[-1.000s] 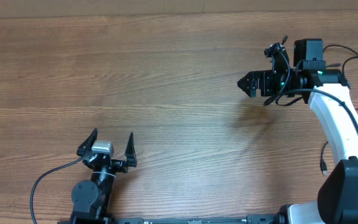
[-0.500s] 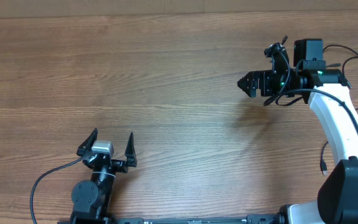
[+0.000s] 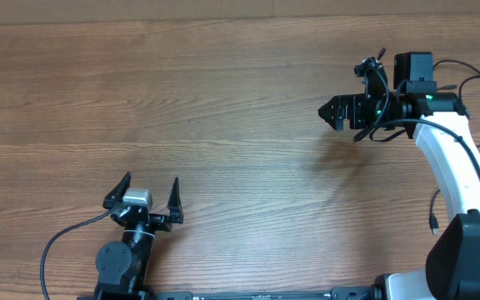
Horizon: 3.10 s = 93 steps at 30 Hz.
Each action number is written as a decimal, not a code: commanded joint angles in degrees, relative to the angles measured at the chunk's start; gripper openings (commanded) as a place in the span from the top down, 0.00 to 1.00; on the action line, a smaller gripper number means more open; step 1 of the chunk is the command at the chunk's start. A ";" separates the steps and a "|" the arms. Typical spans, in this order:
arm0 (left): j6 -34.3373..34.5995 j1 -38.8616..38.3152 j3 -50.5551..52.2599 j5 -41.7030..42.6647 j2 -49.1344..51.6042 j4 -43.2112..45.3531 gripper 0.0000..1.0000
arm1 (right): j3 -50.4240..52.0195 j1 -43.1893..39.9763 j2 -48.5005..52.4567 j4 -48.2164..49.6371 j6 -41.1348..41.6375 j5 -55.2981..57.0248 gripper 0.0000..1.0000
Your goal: Untangle cables
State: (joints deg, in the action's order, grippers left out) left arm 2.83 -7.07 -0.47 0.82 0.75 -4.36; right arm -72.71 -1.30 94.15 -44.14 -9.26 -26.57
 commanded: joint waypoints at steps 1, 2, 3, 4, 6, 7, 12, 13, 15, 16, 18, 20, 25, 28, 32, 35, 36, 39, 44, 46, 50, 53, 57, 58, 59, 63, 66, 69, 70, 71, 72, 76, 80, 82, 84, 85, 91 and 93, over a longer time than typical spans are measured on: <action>-0.24 0.31 0.20 0.07 -0.55 -0.09 0.00 | 0.02 0.13 -1.49 -0.24 -0.46 0.20 0.00; -0.26 0.31 0.20 0.07 -0.55 -0.09 0.01 | 0.02 0.13 -1.90 -0.39 -0.46 0.20 0.00; -0.26 0.31 0.20 0.07 -0.55 -0.09 0.01 | 0.02 0.13 -2.51 -0.42 -0.46 0.39 0.00; -0.26 0.31 0.20 0.07 -0.55 -0.09 0.00 | 0.02 0.13 -3.23 -0.57 -0.46 0.74 0.00; -0.26 0.31 0.20 0.07 -0.55 -0.09 0.00 | 0.02 0.13 -4.55 -1.25 -0.48 1.86 0.00; -0.26 0.31 0.20 0.07 -0.55 -0.09 0.01 | 0.02 0.13 -5.38 -1.62 -0.48 2.75 0.00; -0.26 0.31 0.20 0.07 -0.55 -0.09 0.01 | 0.74 0.13 -10.03 -2.21 -0.48 5.95 0.00; -0.26 0.31 0.20 0.07 -0.55 -0.09 0.00 | 1.42 0.13 -11.26 -1.97 -0.52 6.38 0.00; -0.26 0.31 0.20 0.07 -0.55 -0.09 0.00 | 3.58 0.13 -13.97 -0.37 -0.55 6.99 0.00; -0.26 0.31 0.20 0.07 -0.55 -0.09 0.00 | 5.05 0.11 -15.43 0.74 -0.57 7.06 0.00; -0.26 0.31 0.20 0.07 -0.55 -0.09 0.00 | 9.20 0.13 -19.02 4.02 -0.52 7.04 0.00; -0.26 0.31 0.20 0.07 -0.55 -0.09 0.00 | 13.97 0.11 -22.56 7.48 -0.46 7.02 0.00; -0.26 0.31 0.20 0.07 -0.55 -0.09 0.00 | 26.77 0.11 -31.76 16.41 -0.48 7.04 0.00; -0.26 0.31 0.20 0.07 -0.55 -0.09 0.00 | 34.47 0.11 -37.51 22.43 -0.46 7.02 0.00; -0.26 0.31 0.20 0.07 -0.55 -0.09 0.00 | 44.65 0.11 -45.24 30.08 -0.42 7.02 0.00; -0.26 0.31 0.20 0.07 -0.55 -0.09 0.00 | 51.67 0.11 -51.21 33.53 -0.44 7.02 0.00; -0.26 0.31 0.20 0.07 -0.55 -0.09 0.00 | 54.21 0.11 -53.66 33.83 -0.42 7.02 0.00; -0.26 0.31 0.20 0.07 -0.55 -0.09 0.00 | 59.12 0.11 -59.32 33.81 -0.42 7.02 0.00; -0.26 0.31 0.20 0.07 -0.55 -0.09 0.00 | 66.18 0.11 -68.83 33.79 -0.11 6.99 0.00; -0.26 0.31 0.20 0.07 -0.55 -0.09 0.00 | 68.28 0.11 -72.43 33.81 0.24 6.88 0.00; -0.26 0.31 0.20 0.07 -0.55 -0.09 0.00 | 69.55 0.11 -77.33 34.62 0.17 6.62 0.00; -0.26 0.31 0.20 0.07 -0.55 -0.09 0.00 | 69.55 0.04 -78.49 34.64 0.15 6.62 0.00; -0.26 0.31 0.20 0.07 -0.55 -0.09 0.01 | 69.55 0.07 -78.79 34.67 0.20 6.58 0.00; -0.26 0.31 0.20 0.07 -0.55 -0.09 0.00 | 69.55 0.07 -78.84 34.67 0.20 6.56 0.00; -0.26 0.31 0.20 0.07 -0.55 -0.09 0.01 | 69.55 0.07 -79.06 34.64 0.20 6.56 0.00; -0.26 0.31 0.20 0.07 -0.55 -0.09 0.00 | 69.55 0.07 -82.99 34.45 0.17 6.91 0.00; -0.26 0.31 0.20 0.07 -0.55 -0.09 0.00 | 69.55 0.07 -88.56 34.45 0.15 7.34 0.00; -0.26 0.31 0.20 0.07 -0.55 -0.09 0.00 | 69.55 0.07 -93.33 34.40 0.15 7.69 0.00; -0.26 0.31 0.20 0.07 -0.55 -0.09 0.00 | 69.55 0.04 -94.12 34.71 0.13 7.69 0.00; -0.26 0.31 0.20 0.07 -0.55 -0.09 0.00 | 69.55 0.04 -93.96 35.08 0.15 7.67 0.00; -0.26 0.31 0.20 0.07 -0.55 -0.09 0.00 | 69.75 0.07 -93.98 35.01 0.20 7.63 0.00; -0.26 0.31 0.20 0.07 -0.55 -0.09 0.00 | 69.75 0.07 -93.98 34.88 0.17 7.48 0.00; -0.26 0.31 0.20 0.07 -0.55 -0.09 0.00 | 69.77 0.07 -93.98 34.91 0.17 7.52 0.00; -0.26 0.31 0.20 0.07 -0.55 -0.09 0.01 | 69.75 0.07 -93.98 34.91 0.17 7.82 0.00; -0.26 0.31 0.20 0.07 -0.55 -0.09 0.00 | 69.77 0.07 -93.98 34.88 0.20 8.13 0.00; -0.26 0.31 0.20 0.07 -0.55 -0.09 0.00 | 69.77 0.09 -93.98 34.86 0.20 8.13 0.00; -0.26 0.31 0.20 0.07 -0.55 -0.09 0.01 | 69.77 0.72 -93.98 34.93 0.98 8.63 0.00; -0.26 0.31 0.20 0.07 -0.55 -0.09 0.01 | 69.77 1.27 -93.98 34.88 3.58 10.95 0.00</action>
State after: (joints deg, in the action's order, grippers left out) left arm 2.83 -7.07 -0.47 0.82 0.75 -4.36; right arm -3.31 -0.89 0.73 -9.52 -8.51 -18.46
